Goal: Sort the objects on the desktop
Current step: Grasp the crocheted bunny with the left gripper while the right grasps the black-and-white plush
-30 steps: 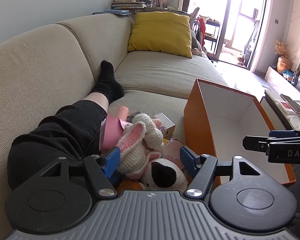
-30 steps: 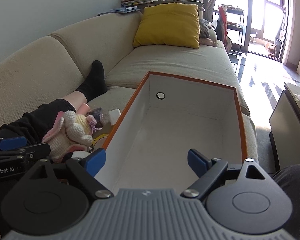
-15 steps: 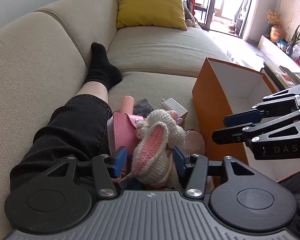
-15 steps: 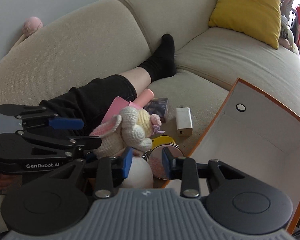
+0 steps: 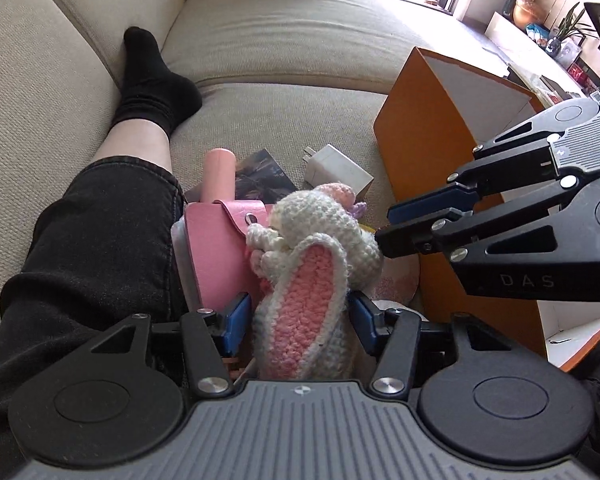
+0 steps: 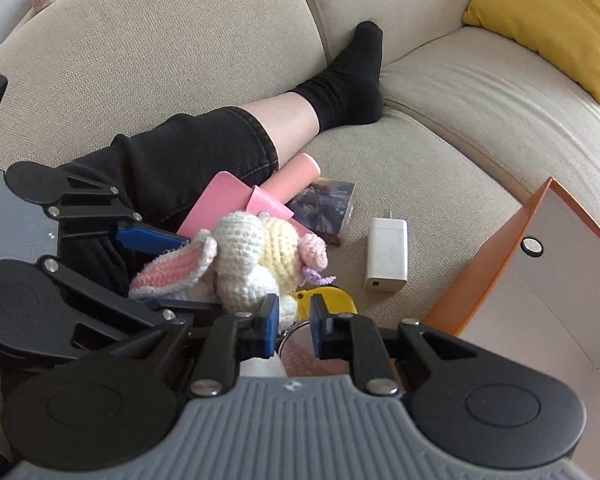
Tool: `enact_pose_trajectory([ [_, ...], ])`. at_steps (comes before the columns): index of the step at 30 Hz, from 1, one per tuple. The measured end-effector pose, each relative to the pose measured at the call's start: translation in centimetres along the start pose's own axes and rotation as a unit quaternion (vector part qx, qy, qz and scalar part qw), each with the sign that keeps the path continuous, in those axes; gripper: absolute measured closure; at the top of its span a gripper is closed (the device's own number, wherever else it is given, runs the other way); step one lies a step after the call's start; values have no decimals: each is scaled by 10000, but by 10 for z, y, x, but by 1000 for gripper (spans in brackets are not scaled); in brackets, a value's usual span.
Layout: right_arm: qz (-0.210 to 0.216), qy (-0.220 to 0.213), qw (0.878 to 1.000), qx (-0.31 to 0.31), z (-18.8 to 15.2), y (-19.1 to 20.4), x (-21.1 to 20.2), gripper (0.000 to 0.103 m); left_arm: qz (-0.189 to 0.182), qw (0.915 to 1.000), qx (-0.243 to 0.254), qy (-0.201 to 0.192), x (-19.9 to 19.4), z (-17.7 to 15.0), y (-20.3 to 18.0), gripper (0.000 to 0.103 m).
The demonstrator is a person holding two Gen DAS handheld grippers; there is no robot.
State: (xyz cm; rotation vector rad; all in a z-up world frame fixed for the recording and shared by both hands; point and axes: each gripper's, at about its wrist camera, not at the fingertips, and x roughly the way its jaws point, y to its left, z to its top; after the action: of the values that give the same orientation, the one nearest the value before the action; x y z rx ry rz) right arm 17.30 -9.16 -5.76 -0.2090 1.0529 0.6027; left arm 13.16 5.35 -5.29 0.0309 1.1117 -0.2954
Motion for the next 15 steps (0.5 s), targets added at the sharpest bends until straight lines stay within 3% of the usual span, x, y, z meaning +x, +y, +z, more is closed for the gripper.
enact_pose_trajectory([
  [7, -12, 119, 9999, 54, -1, -2, 4, 84, -209, 9991, -375, -68, -2, -2, 9, 55],
  [11, 130, 208, 9997, 83, -4, 3, -9, 83, -32, 9972, -656, -358, -24, -10, 10, 58],
  [15, 337, 378, 9987, 14, -10, 15, -21, 65, 238, 9939, -892, -609, -48, -20, 11, 59],
])
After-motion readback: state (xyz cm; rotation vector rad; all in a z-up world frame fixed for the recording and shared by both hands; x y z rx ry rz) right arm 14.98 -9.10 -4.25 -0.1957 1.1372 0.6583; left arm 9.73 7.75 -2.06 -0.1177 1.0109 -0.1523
